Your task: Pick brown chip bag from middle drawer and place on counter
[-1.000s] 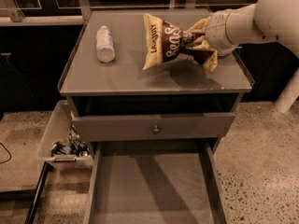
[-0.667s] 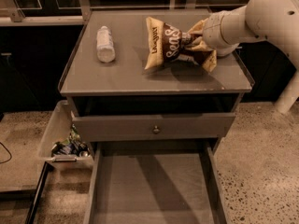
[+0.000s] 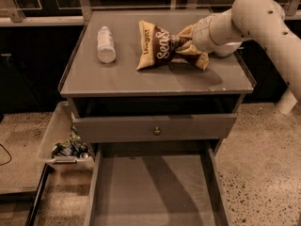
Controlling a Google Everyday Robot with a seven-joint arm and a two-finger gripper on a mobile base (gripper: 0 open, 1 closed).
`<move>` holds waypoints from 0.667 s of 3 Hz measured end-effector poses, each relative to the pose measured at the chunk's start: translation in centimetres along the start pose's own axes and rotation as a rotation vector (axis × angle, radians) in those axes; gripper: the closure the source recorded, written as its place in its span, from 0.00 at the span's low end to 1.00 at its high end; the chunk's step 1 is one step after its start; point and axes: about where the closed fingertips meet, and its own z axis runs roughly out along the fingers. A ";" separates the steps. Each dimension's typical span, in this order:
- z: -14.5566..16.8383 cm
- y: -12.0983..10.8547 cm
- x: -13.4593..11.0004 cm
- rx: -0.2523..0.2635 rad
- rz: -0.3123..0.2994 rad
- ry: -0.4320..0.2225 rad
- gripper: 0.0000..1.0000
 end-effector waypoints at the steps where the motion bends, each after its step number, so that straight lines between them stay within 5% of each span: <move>1: 0.0 0.0 0.0 -0.006 0.001 -0.003 0.81; 2: 0.0 0.0 0.0 -0.006 0.001 -0.003 0.73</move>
Offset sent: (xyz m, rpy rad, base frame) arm -0.0003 0.0004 0.0002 0.0008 0.0052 0.0036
